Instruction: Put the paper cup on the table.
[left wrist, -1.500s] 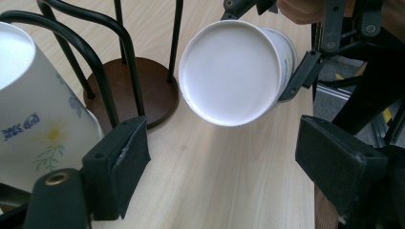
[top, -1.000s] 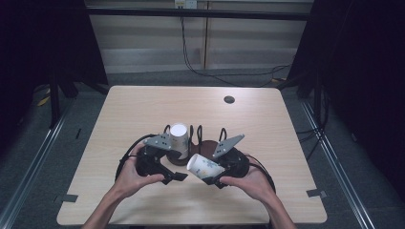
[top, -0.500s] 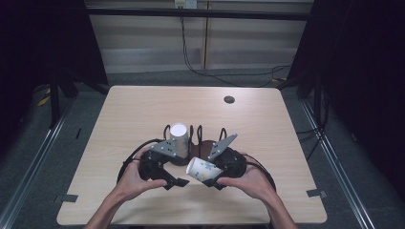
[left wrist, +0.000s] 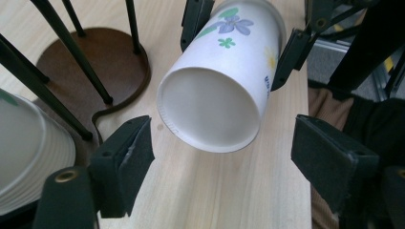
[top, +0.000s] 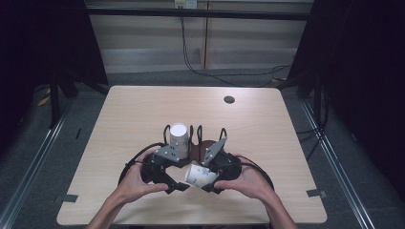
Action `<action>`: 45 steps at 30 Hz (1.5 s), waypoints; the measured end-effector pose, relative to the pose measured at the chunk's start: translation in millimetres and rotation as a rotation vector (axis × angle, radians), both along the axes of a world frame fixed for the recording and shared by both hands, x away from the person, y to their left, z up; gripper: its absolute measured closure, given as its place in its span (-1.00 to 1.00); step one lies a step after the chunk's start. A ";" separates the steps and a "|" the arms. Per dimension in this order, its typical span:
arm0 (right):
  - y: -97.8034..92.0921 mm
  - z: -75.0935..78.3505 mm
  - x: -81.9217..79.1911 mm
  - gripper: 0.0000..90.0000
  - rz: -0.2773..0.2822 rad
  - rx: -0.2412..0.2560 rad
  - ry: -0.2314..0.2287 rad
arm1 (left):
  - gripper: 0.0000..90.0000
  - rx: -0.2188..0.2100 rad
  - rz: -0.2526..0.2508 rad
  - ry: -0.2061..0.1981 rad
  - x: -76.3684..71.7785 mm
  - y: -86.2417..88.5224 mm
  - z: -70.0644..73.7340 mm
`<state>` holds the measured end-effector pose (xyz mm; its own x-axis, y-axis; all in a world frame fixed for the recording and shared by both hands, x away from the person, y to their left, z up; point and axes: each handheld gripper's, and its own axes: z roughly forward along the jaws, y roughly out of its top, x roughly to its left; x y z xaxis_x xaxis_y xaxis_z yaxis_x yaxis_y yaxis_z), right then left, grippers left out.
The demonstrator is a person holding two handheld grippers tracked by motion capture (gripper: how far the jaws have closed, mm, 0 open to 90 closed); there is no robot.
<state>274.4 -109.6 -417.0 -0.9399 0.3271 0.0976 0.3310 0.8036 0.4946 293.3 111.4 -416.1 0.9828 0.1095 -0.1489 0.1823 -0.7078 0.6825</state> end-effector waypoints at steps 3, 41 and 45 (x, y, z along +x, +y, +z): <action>1.8 -2.1 -1.1 -0.28 0.009 -0.026 0.018 | -0.55 0.036 -0.010 0.011 -0.7 -5.2 -5.8; 18.7 -4.6 -7.2 -0.28 0.108 -0.022 0.020 | -0.30 0.029 -0.077 0.082 -1.2 -13.7 -16.5; 19.6 -5.4 -7.6 -0.28 0.110 -0.028 0.019 | -0.26 0.034 -0.079 0.081 -1.6 -13.5 -16.5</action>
